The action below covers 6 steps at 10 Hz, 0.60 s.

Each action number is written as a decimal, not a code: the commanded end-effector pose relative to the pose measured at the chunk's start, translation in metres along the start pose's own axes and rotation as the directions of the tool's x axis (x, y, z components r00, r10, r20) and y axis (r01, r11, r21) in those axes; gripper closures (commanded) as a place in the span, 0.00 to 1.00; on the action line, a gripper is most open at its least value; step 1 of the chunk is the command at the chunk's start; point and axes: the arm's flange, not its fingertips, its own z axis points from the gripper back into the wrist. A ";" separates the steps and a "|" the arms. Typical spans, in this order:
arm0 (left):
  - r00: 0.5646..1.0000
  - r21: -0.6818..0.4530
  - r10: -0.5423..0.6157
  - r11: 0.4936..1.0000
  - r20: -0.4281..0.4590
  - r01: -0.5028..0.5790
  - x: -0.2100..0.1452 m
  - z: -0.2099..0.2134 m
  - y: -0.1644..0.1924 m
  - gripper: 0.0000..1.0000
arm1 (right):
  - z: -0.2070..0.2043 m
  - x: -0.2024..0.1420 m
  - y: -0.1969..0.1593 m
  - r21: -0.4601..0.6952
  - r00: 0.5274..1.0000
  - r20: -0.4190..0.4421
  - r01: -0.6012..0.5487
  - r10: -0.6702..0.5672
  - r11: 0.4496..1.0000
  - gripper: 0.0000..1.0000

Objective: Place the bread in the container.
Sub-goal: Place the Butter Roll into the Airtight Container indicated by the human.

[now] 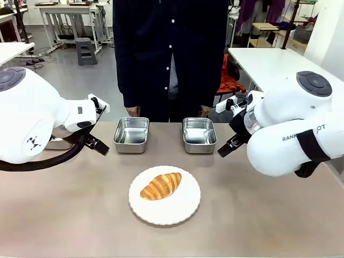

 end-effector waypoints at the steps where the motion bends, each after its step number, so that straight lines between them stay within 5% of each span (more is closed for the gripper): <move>1: 1.000 0.000 0.000 1.000 0.000 0.000 0.000 0.000 0.000 0.00 | 0.000 0.000 0.000 0.000 1.000 0.000 0.000 0.000 1.000 0.00; 6: 1.000 0.000 0.000 1.000 0.000 0.000 0.000 0.000 0.000 0.00 | 0.000 0.000 0.000 0.000 1.000 0.000 0.000 0.000 1.000 0.00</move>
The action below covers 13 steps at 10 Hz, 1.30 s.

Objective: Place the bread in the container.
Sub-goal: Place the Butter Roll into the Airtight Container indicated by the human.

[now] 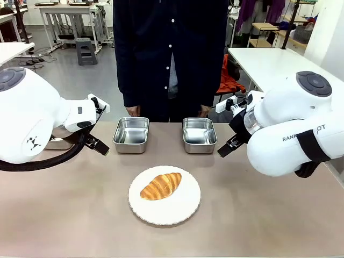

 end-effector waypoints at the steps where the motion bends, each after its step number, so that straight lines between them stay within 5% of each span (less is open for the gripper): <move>1: 1.000 0.000 -0.001 1.000 0.000 0.001 0.000 0.000 0.000 0.00 | 0.000 0.000 0.000 0.000 1.000 0.000 0.002 -0.002 1.000 0.00; 4: 1.000 0.000 0.000 1.000 0.000 0.000 0.000 0.000 0.000 0.00 | 0.000 0.000 0.000 0.000 1.000 0.000 0.000 0.000 1.000 0.00; 5: 0.999 -0.028 -0.014 0.999 0.038 0.015 0.011 0.025 0.018 0.00 | 0.030 0.022 -0.017 0.003 1.000 0.017 0.009 -0.009 1.000 0.00; 7: 0.998 -0.110 -0.027 0.993 0.057 0.033 0.032 0.079 0.087 0.00 | 0.100 0.054 -0.064 -0.004 0.998 0.051 0.041 -0.041 0.999 0.00; 10: 0.992 -0.263 -0.102 0.958 0.074 0.118 0.016 0.136 0.192 0.00 | 0.181 0.040 -0.148 0.106 0.990 0.130 0.041 -0.055 0.993 0.00; 12: 0.954 -0.356 -0.200 0.894 0.223 0.271 -0.024 0.151 0.240 0.00 | 0.204 0.009 -0.200 0.217 0.989 0.149 -0.009 -0.023 0.976 0.00; 13: 0.942 -0.324 -0.165 0.910 0.291 0.260 -0.042 0.159 0.259 0.00 | 0.204 -0.004 -0.215 0.233 0.983 0.179 0.002 -0.045 0.972 0.00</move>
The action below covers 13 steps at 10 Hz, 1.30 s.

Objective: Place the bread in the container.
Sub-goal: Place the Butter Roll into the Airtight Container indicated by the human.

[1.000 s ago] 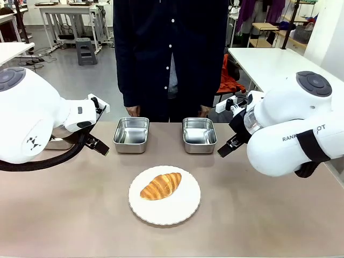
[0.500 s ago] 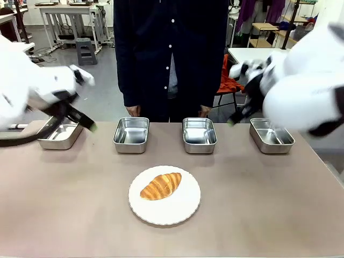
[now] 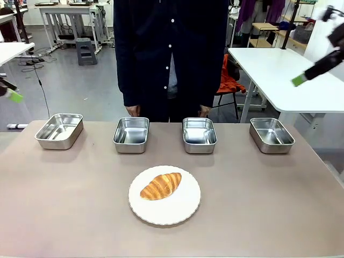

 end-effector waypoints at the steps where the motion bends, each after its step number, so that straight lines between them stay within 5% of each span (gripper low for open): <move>1: 0.995 0.049 -0.009 0.999 0.096 0.005 -0.019 0.003 0.017 0.00 | -0.007 -0.011 -0.022 0.053 0.999 0.051 0.002 -0.005 0.999 0.00; 2: 0.996 0.143 0.038 0.989 0.076 -0.048 -0.024 0.005 0.011 0.00 | 0.000 0.000 0.000 0.000 1.000 0.000 0.000 0.000 1.000 0.00; 3: 0.999 0.020 -0.013 1.000 0.047 0.012 -0.018 0.011 0.010 0.00 | 0.000 0.000 0.000 0.000 1.000 0.000 0.000 0.000 1.000 0.00; 7: 0.998 0.057 0.010 0.998 0.067 -0.014 -0.037 0.033 0.021 0.00 | -0.001 0.000 0.001 -0.005 1.000 -0.011 -0.029 0.029 1.000 0.00; 13: 0.961 0.141 0.072 0.984 0.267 -0.112 -0.070 0.092 0.034 0.00 | 0.030 -0.025 -0.051 0.046 0.983 0.182 -0.023 0.014 0.999 0.00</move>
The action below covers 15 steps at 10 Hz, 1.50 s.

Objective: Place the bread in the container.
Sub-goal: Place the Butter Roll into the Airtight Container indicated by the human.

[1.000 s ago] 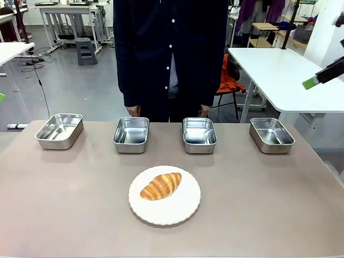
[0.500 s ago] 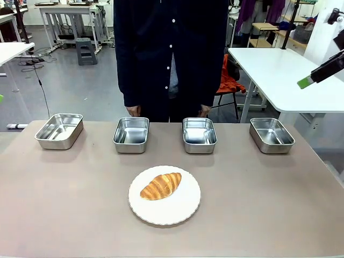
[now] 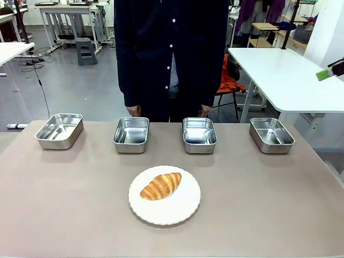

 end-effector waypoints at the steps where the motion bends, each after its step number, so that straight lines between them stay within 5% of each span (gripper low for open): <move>1: 0.998 -0.010 -0.007 1.000 0.055 0.008 0.003 0.004 -0.004 0.00 | 0.007 0.003 -0.005 0.023 0.998 0.055 -0.019 0.018 1.000 0.00; 5: 0.991 0.024 0.066 0.997 0.113 -0.069 0.013 0.018 -0.016 0.00 | 0.017 0.007 -0.002 0.016 0.996 0.087 0.012 -0.013 1.000 0.00; 15: 0.999 -0.005 0.036 0.999 0.031 -0.036 0.029 -0.006 -0.036 0.00 | 0.020 -0.001 -0.015 0.012 0.993 0.103 0.054 -0.054 0.998 0.00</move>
